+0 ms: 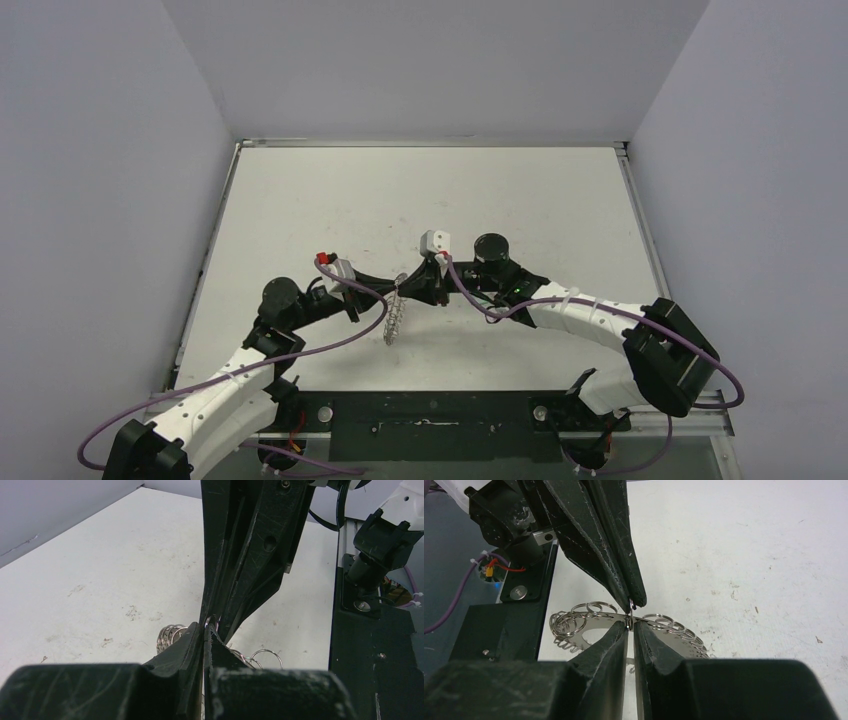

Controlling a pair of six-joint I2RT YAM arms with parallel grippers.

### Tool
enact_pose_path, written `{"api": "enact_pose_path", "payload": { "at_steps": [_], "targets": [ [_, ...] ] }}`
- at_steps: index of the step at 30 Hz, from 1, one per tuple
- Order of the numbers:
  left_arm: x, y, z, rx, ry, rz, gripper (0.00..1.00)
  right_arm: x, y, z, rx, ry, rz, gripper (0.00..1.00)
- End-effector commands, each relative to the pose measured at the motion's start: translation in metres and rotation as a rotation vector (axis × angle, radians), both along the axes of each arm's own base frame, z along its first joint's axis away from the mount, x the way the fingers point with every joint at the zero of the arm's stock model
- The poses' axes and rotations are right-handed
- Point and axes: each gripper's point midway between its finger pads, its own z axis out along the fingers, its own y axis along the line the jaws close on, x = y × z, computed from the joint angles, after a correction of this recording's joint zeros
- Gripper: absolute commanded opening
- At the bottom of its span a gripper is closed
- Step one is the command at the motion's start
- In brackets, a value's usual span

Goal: Put the keys on the keyring

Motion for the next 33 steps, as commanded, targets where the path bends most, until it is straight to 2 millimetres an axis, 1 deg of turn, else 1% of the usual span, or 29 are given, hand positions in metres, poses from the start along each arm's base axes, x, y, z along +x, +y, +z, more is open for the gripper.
{"api": "enact_pose_path", "payload": {
  "at_steps": [1,2,4,8,13,20,28,30,31,33],
  "targets": [
    [-0.005,-0.005,0.020,-0.039,-0.056,-0.041,0.00,0.000,0.015,0.042,0.097,-0.081,0.043,0.10],
    [-0.005,-0.005,0.020,-0.039,-0.057,-0.044,0.00,0.001,0.015,0.043,0.098,-0.083,0.040,0.06],
    [-0.006,-0.006,0.019,-0.037,-0.054,-0.052,0.00,0.003,0.015,0.044,0.099,-0.077,0.026,0.05],
    [-0.008,-0.007,0.018,-0.036,-0.051,-0.061,0.00,0.006,0.016,0.047,0.108,-0.074,0.004,0.14],
    [-0.008,-0.007,0.020,-0.038,-0.054,-0.063,0.00,0.008,0.016,0.047,0.112,-0.048,-0.007,0.19],
    [-0.009,-0.008,0.019,-0.037,-0.053,-0.069,0.00,0.011,0.018,0.046,0.107,-0.033,-0.025,0.18],
    [-0.012,-0.011,0.017,-0.027,-0.040,-0.094,0.00,0.015,0.019,0.050,0.124,-0.023,-0.048,0.19],
    [-0.013,-0.011,0.017,-0.024,-0.038,-0.096,0.00,0.015,0.020,0.050,0.125,-0.020,-0.045,0.17],
    [-0.013,-0.011,0.017,-0.023,-0.037,-0.098,0.00,0.015,0.020,0.051,0.126,-0.019,-0.042,0.14],
    [-0.013,-0.010,0.018,-0.023,-0.041,-0.096,0.00,0.013,0.021,0.049,0.122,-0.013,-0.026,0.04]
  ]
}}
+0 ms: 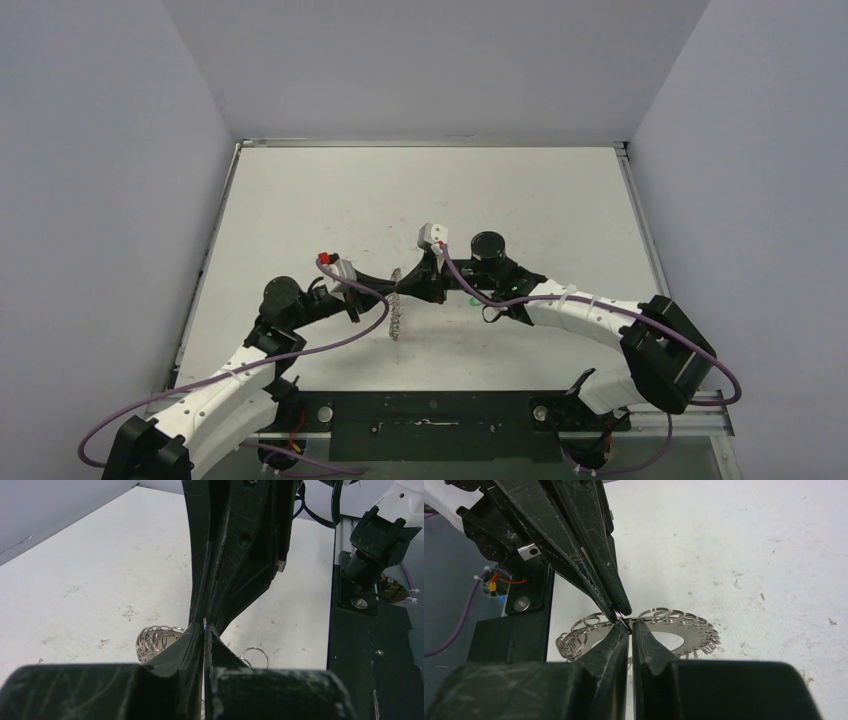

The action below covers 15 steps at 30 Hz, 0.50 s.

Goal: Put the keys on the keyring

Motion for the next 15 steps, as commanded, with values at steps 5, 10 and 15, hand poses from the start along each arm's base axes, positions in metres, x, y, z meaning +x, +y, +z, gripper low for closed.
{"api": "enact_pose_path", "payload": {
  "at_steps": [5,10,15],
  "targets": [
    [-0.011,-0.005,0.022,-0.007,-0.054,-0.061,0.00,0.001,0.014,0.047,0.113,-0.117,0.052,0.00],
    [-0.010,0.001,0.020,0.051,-0.060,-0.034,0.00,-0.006,0.006,0.042,0.032,-0.131,0.077,0.00],
    [-0.011,0.003,0.017,0.111,-0.073,-0.038,0.00,-0.013,0.000,0.043,-0.030,-0.129,0.102,0.00]
  ]
}}
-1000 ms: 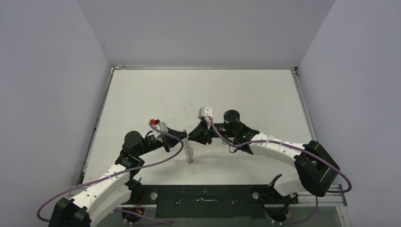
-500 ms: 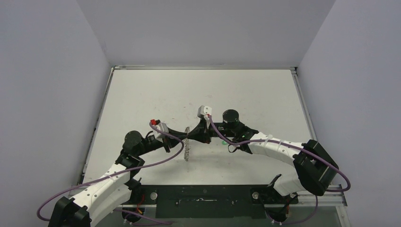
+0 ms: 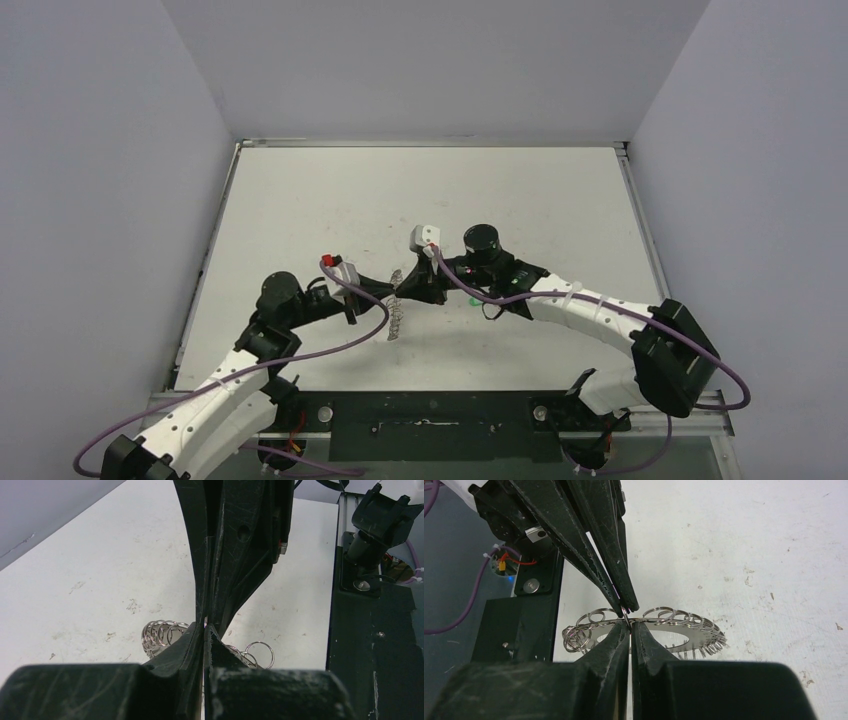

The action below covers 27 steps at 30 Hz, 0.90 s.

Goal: Put the keys on the keyring

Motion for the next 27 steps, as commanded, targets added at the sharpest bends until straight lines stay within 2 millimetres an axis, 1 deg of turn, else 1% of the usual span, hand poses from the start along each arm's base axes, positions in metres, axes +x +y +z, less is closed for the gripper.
{"api": "enact_pose_path", "payload": {
  "at_steps": [1,4,8,10,15,27],
  "targets": [
    [-0.004,-0.001,0.015,0.042,-0.057,-0.034,0.00,-0.005,0.001,0.040,0.036,-0.111,0.049,0.00],
    [-0.003,-0.001,0.014,0.064,-0.064,-0.039,0.02,-0.007,0.000,0.042,0.031,-0.101,0.048,0.00],
    [-0.002,-0.001,0.011,0.091,-0.060,-0.044,0.10,-0.008,0.001,0.042,0.031,-0.097,0.045,0.00],
    [-0.002,-0.002,0.010,0.094,-0.056,-0.050,0.12,-0.009,0.002,0.043,0.032,-0.096,0.046,0.00],
    [-0.001,-0.006,0.008,0.093,-0.041,-0.069,0.13,-0.010,0.004,0.044,0.033,-0.095,0.052,0.00],
    [0.004,-0.011,0.013,0.053,-0.041,-0.070,0.14,-0.011,0.006,0.038,0.017,-0.079,0.060,0.00]
  ]
}}
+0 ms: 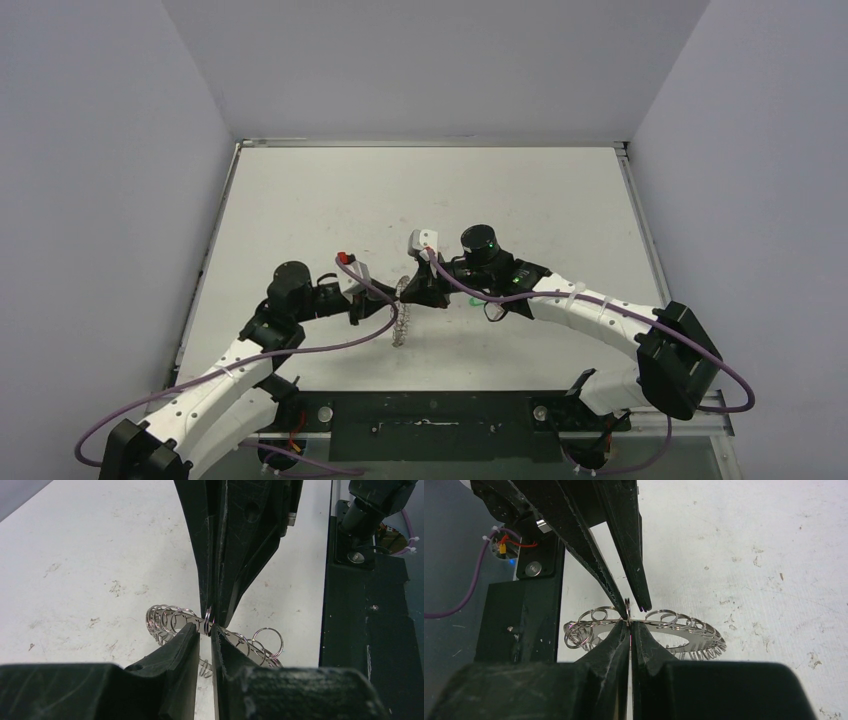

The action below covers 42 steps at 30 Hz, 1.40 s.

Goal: Put the keys on the keyring

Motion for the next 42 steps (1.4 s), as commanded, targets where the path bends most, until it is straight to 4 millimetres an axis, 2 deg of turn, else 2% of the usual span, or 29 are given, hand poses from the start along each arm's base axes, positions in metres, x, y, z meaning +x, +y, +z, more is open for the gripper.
{"api": "enact_pose_path", "payload": {
  "at_steps": [1,5,9,17,19,20,21,27,28,32,37,39,41,42],
  "targets": [
    [0.006,-0.007,0.032,-0.064,-0.076,-0.011,0.13,0.001,0.013,0.043,0.104,-0.087,0.043,0.00],
    [0.006,-0.007,0.032,-0.067,-0.068,-0.006,0.00,0.001,0.014,0.040,0.092,-0.081,0.043,0.00],
    [0.008,-0.004,0.031,-0.072,-0.068,0.024,0.00,0.002,0.013,0.039,0.081,-0.077,0.040,0.00],
    [0.011,0.002,0.032,-0.120,-0.071,0.088,0.00,0.012,0.001,0.055,0.124,-0.125,-0.024,0.30],
    [0.011,0.003,0.031,-0.129,-0.084,0.095,0.00,0.016,-0.007,0.063,0.156,-0.144,-0.049,0.47],
    [0.010,0.003,0.033,-0.147,-0.068,0.101,0.00,0.017,-0.012,0.070,0.178,-0.157,-0.064,0.61],
    [0.010,0.004,0.033,-0.155,-0.071,0.105,0.00,0.020,-0.017,0.073,0.191,-0.164,-0.081,0.65],
    [0.000,0.005,0.045,-0.212,-0.169,0.074,0.00,0.035,-0.048,0.075,0.210,-0.182,-0.175,0.69],
    [0.000,0.006,0.047,-0.223,-0.187,0.080,0.00,0.036,-0.052,0.074,0.211,-0.186,-0.187,0.73],
    [0.006,0.011,0.042,-0.201,-0.157,0.129,0.00,0.033,-0.053,0.066,0.204,-0.149,-0.185,0.75],
    [0.019,0.014,0.031,-0.191,-0.074,0.203,0.00,0.048,-0.055,0.042,0.173,-0.045,-0.299,0.77],
    [0.023,0.014,0.027,-0.189,-0.024,0.225,0.08,0.055,-0.059,0.036,0.170,-0.027,-0.358,0.79],
    [0.027,0.013,0.020,-0.184,0.039,0.253,0.30,0.066,-0.066,0.031,0.165,0.001,-0.442,0.86],
    [0.030,0.013,0.016,-0.183,0.075,0.269,0.36,0.073,-0.071,0.028,0.160,0.022,-0.496,0.89]
  ]
}}
